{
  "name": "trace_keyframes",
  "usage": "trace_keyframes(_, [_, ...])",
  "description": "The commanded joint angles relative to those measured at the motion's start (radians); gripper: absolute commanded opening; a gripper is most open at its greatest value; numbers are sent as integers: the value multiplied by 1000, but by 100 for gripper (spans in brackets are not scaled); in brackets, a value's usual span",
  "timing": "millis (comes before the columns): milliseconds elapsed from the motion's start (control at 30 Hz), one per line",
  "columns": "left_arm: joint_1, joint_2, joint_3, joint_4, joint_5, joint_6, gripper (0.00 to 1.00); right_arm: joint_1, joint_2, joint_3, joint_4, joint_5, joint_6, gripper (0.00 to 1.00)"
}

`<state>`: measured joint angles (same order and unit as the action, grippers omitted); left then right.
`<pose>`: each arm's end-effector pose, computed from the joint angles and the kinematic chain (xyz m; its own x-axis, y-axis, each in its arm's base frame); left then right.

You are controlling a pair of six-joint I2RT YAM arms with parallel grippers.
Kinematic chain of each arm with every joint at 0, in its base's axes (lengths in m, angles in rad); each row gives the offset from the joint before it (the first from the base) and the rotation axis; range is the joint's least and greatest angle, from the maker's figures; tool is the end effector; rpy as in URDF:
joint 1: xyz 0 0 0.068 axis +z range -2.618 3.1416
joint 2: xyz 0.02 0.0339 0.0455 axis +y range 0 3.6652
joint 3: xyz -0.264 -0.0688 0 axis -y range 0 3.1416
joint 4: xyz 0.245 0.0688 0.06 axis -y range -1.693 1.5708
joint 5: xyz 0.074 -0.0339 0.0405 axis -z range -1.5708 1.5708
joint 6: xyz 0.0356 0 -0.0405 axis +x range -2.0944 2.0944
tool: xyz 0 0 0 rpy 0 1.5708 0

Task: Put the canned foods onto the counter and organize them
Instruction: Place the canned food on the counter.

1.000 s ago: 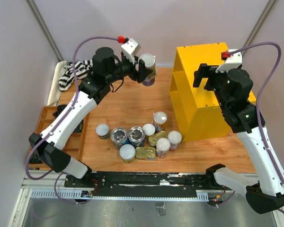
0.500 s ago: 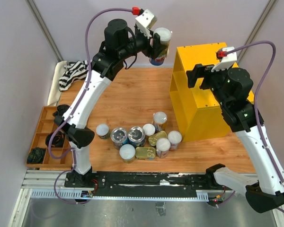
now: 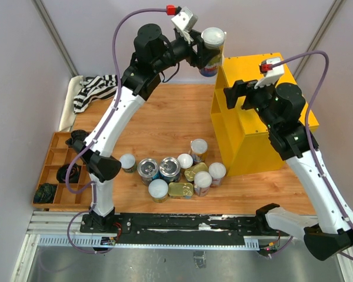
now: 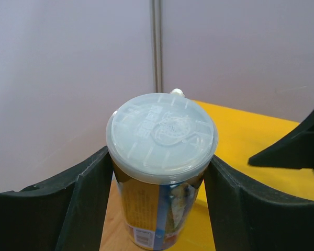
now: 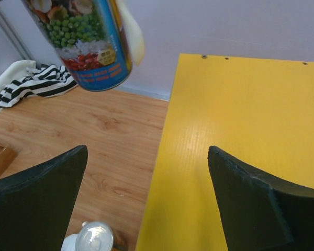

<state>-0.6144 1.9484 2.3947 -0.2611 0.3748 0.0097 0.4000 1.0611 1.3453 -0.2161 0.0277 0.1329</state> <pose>0.3338 -0.2515 0.5385 0.1585 -0.1008 -0.9822 0.8290 0.5540 0.0769 0.2020 0.0843 0.4777 0.0139 0.1497 -0.9886 -0.3689 0.9197 0.1341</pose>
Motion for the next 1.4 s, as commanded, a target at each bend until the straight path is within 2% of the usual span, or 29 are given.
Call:
trace_keyframes(0, [-13, -25, 69, 268, 39, -55, 1, 7, 40, 34, 101, -123, 3, 98])
trace_keyframes(233, [-27, 27, 89, 359, 74, -104, 0, 5, 86, 98, 132, -86, 4, 98])
trace_keyframes(400, [-55, 87, 107, 443, 88, -138, 1, 5, 73, 71, 161, 5, 31, 98])
trace_keyframes(600, [-88, 170, 128, 526, 51, -138, 0, 2, -38, -37, 140, 191, 65, 98])
trace_keyframes(800, [-108, 218, 126, 570, 30, -143, 0, -1, -178, -127, 94, 280, 50, 98])
trace_keyframes(1033, [-131, 248, 115, 592, -4, -142, 2, -8, -185, -119, 55, 327, 22, 98])
trace_keyframes(1067, [-131, 248, 116, 592, -12, -146, 10, -9, -178, -118, 53, 327, 21, 98])
trace_keyframes(1133, [-131, 246, 114, 593, -21, -147, 44, -12, -158, -113, 51, 322, 22, 98])
trace_keyframes(1200, [-131, 243, 113, 589, -29, -145, 69, -15, -138, -103, 49, 309, 23, 98])
trace_keyframes(1233, [-131, 241, 113, 585, -34, -142, 78, -15, -128, -94, 48, 296, 22, 98])
trace_keyframes(1367, [-126, 209, 99, 521, -35, -113, 94, -13, -91, -48, 38, 250, 20, 99])
